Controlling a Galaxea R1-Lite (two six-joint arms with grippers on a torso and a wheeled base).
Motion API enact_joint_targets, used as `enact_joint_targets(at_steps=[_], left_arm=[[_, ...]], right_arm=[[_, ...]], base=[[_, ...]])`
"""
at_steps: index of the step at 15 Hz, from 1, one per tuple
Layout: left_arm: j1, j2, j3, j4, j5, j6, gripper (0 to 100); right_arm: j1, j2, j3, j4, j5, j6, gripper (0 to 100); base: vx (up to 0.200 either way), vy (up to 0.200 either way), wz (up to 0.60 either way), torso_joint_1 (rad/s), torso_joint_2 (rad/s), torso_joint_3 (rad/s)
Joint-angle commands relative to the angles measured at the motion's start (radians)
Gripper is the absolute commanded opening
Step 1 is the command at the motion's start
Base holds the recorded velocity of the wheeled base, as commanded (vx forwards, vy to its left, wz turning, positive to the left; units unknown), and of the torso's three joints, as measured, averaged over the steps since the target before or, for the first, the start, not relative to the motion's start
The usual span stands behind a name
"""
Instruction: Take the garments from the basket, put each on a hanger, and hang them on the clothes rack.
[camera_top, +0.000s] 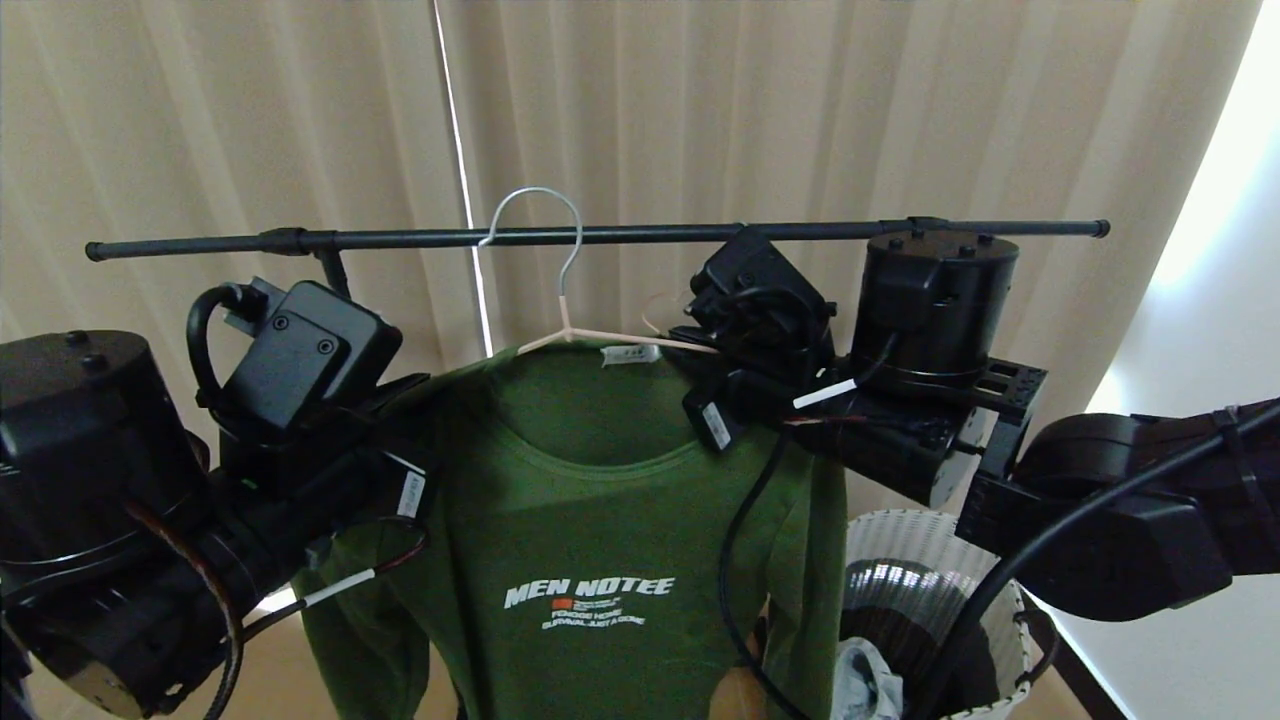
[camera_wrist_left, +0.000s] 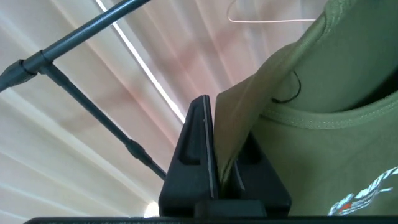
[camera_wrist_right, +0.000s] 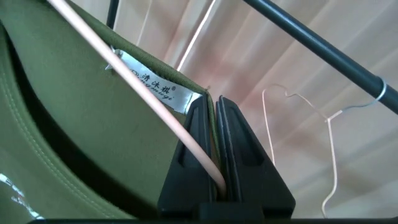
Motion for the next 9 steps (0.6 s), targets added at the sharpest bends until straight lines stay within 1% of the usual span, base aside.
enact_joint_targets(at_steps=[1, 2, 4, 5, 6, 7, 9], left_arm=[[-0.005, -0.004, 0.007, -0.001, -0.001, 0.001, 0], [-0.017, -0.006, 0.012, -0.016, -0.001, 0.001, 100], [-0.023, -0.006, 0.018, -0.041, -0.003, 0.001, 100], [-0.023, -0.006, 0.035, -0.048, -0.017, -0.001, 100], [-0.015, -0.02, 0.073, -0.071, -0.078, -0.004, 100], [-0.015, -0.037, 0.104, -0.085, -0.118, -0.006, 100], [-0.014, -0.067, 0.139, -0.088, -0.133, -0.006, 100]], right_arm=[[0.0, -0.029, 0.019, -0.002, -0.001, 0.0, 0], [0.0, -0.05, 0.04, -0.003, -0.008, 0.0, 0], [-0.005, -0.082, 0.068, -0.003, -0.03, 0.0, 0], [-0.025, -0.111, 0.088, -0.003, -0.048, 0.002, 0], [-0.052, -0.134, 0.105, -0.007, -0.067, 0.003, 0], [-0.075, -0.151, 0.122, -0.023, -0.07, 0.003, 0], [-0.109, -0.191, 0.172, -0.069, -0.071, 0.002, 0]], base=[[0.0, 0.0, 0.0, 0.0, 0.0, 0.0], [0.0, 0.0, 0.0, 0.0, 0.0, 0.0], [0.0, 0.0, 0.0, 0.0, 0.0, 0.0], [0.0, 0.0, 0.0, 0.0, 0.0, 0.0], [0.0, 0.0, 0.0, 0.0, 0.0, 0.0], [0.0, 0.0, 0.0, 0.0, 0.0, 0.0], [0.0, 0.0, 0.0, 0.0, 0.0, 0.0]])
